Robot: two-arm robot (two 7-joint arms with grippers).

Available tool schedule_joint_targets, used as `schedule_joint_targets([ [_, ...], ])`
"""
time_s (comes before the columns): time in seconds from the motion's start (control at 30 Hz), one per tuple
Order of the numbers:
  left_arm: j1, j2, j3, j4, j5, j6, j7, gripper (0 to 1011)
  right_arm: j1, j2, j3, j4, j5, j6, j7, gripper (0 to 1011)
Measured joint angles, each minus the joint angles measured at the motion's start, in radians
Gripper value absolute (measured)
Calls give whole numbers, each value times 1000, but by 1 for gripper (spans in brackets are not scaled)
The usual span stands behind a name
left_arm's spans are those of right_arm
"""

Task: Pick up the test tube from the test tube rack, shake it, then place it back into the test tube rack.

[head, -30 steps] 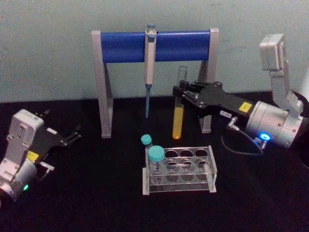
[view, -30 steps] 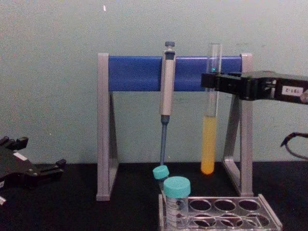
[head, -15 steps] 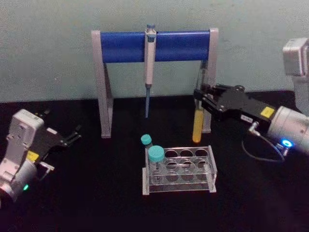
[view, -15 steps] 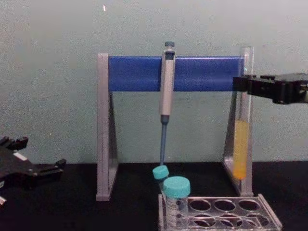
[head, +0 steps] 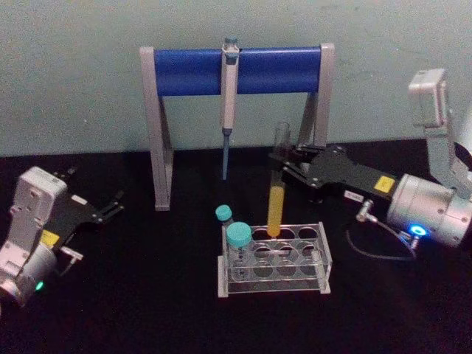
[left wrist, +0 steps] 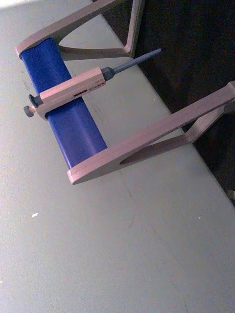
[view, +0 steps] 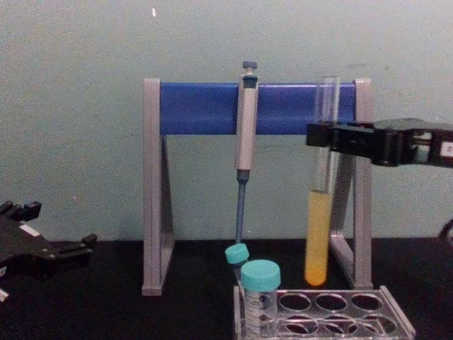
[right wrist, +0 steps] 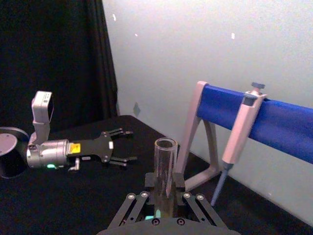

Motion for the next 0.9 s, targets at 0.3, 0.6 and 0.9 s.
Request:
schedule_joint_targets([
  [0.3,0,0,0,0,0,0,0,1001,74,-53,-31,84,-15,-21,9,232],
  [0.6,0,0,0,0,0,0,0,1001,93,-60,-25,114,-26,-28,-6,232],
  [0.9,0,0,0,0,0,0,0,1001,80,-51,-10,108,-27,-28,-18,232],
])
